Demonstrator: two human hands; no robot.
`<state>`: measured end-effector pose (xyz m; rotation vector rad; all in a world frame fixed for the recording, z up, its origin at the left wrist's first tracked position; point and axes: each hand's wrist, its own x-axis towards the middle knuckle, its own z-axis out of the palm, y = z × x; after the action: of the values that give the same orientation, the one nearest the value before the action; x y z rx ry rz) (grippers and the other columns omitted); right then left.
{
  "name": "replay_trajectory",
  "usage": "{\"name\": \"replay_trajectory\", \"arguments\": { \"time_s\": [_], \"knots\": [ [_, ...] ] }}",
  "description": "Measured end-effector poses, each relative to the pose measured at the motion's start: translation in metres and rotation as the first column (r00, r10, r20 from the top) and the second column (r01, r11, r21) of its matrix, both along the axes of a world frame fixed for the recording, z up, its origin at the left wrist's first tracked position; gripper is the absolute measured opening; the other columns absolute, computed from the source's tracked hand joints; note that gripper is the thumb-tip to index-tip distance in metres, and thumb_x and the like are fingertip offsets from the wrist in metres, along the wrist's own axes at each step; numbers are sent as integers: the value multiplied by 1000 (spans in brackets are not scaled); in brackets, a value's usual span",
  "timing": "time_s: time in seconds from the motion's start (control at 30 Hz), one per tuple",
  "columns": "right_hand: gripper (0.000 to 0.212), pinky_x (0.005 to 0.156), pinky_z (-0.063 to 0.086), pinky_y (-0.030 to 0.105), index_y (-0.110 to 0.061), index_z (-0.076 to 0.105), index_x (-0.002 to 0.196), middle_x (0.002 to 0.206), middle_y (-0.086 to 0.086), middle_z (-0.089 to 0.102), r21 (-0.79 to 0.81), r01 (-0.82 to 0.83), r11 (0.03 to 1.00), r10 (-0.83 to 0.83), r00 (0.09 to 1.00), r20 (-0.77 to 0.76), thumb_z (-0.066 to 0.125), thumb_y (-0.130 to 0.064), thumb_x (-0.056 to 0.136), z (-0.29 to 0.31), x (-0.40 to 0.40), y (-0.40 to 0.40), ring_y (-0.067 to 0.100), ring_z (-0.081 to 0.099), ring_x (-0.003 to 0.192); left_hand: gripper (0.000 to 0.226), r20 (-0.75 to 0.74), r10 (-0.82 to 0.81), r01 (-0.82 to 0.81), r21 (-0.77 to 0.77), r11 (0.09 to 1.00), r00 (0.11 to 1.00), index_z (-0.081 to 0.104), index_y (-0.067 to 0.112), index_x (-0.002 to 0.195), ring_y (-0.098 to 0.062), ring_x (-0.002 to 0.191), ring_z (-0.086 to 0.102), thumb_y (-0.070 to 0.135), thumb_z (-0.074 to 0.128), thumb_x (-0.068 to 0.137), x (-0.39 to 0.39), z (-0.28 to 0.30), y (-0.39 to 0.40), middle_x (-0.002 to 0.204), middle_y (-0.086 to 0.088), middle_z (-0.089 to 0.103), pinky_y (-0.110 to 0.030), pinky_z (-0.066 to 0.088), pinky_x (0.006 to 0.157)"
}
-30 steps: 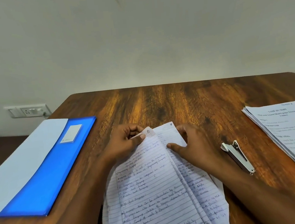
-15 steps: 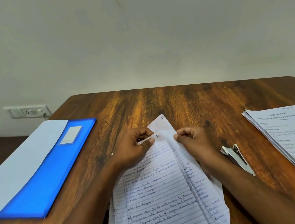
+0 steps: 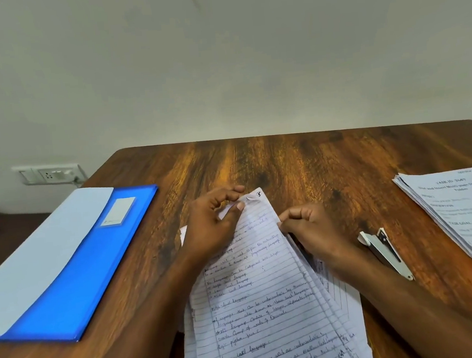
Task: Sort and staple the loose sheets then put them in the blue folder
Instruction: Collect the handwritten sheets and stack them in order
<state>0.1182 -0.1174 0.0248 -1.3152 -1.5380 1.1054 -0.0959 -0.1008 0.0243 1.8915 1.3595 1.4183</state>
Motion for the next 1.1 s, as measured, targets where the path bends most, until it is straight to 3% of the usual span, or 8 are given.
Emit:
{"name": "replay_trajectory", "arguments": {
  "time_s": [0.13,0.27,0.43,0.5,0.57,0.67,0.9,1.1],
  "knots": [
    [22,82,60,33,-8,80,85,86,2,81,25,-21,999,22,999,-30,63,-2,97,0,-3,-2,21,77,87,10,-32,13,-14,-40,999,999,78,16,99,-8,90,72,12,69,98,2,0,-2,94,9,77,-33,60,79],
    [24,74,56,21,-8,81,88,87,2,81,50,-68,996,70,997,-37,60,2,97,1,-2,-5,16,77,85,8,-21,2,-2,-20,1000,1000,76,15,99,-12,86,71,9,70,97,4,0,-3,91,5,76,-36,60,78],
    [26,61,53,22,-14,82,96,86,1,79,-35,-113,993,115,991,74,59,-1,100,19,12,-2,7,70,70,35,167,-111,132,-125,983,980,66,19,126,-20,88,68,1,67,96,-5,4,-3,97,-13,70,-35,58,78],
    [22,72,62,28,-19,80,100,89,-2,79,0,-63,998,62,983,170,64,-4,99,25,22,0,6,74,79,32,265,-141,191,-170,967,954,68,10,125,-19,87,67,-4,63,97,-18,7,-1,99,-14,72,-26,58,75],
    [16,83,62,33,-24,76,106,94,-8,76,66,-91,994,54,900,433,79,-21,91,27,27,-2,5,71,87,20,331,-154,230,-205,951,931,69,-5,114,-8,76,69,-10,58,98,-25,8,-1,90,-7,74,-17,55,65],
    [46,79,60,31,-28,70,116,100,-12,70,40,-158,987,84,703,706,90,-41,77,26,18,-9,5,66,89,15,368,-179,280,-243,929,913,63,-11,103,2,46,59,-16,49,99,-24,11,-4,64,6,68,-7,44,46],
    [30,76,61,37,-23,71,83,78,-8,71,-29,-99,995,89,684,724,94,-38,70,25,14,-10,5,66,76,15,336,-213,297,-224,928,918,63,-13,102,2,50,59,-19,51,96,-26,13,-1,59,9,65,-8,44,50],
    [31,66,59,38,-21,66,76,73,-4,68,-5,4,1000,2,537,844,86,-45,79,31,38,0,15,68,72,26,312,-193,270,-229,935,930,64,1,89,1,57,62,-19,50,96,-34,16,1,65,12,69,-8,46,54]
  ]
}}
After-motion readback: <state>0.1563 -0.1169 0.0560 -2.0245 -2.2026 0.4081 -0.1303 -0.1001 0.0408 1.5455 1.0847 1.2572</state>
